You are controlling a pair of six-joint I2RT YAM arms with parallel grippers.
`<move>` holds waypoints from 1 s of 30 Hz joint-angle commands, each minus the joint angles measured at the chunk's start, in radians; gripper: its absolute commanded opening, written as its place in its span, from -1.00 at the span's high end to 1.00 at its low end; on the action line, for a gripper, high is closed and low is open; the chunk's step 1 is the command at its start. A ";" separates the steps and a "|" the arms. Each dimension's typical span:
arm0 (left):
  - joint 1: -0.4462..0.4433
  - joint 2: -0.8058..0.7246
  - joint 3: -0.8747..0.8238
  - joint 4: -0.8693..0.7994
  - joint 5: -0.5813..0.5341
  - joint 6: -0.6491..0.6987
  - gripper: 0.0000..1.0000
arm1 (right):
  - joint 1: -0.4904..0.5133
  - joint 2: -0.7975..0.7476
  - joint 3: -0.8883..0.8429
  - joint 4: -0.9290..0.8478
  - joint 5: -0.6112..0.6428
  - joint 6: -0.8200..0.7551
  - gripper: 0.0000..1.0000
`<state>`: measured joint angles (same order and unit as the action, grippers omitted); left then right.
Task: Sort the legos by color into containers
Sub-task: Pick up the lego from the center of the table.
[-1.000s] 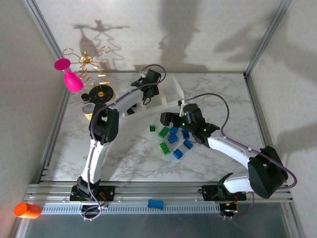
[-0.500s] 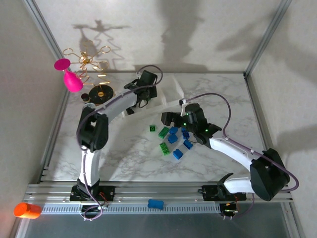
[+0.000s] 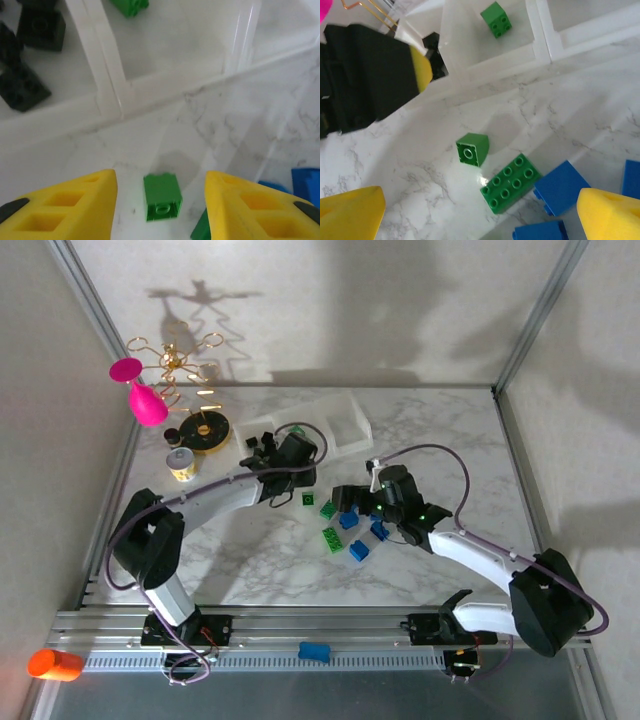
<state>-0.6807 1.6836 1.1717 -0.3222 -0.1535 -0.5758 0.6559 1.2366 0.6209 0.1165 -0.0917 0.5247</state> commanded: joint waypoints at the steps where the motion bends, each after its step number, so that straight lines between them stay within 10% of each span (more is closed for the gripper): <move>1: -0.021 -0.036 -0.056 0.030 -0.031 -0.060 -0.01 | -0.003 -0.024 -0.049 0.039 -0.033 0.032 -0.98; 30: -0.069 0.237 0.034 0.056 -0.036 -0.073 -0.01 | 0.013 -0.006 -0.104 0.091 -0.013 0.057 -0.97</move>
<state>-0.7410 1.8942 1.1732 -0.2569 -0.1570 -0.6518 0.6598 1.2301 0.5022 0.1951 -0.1085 0.5804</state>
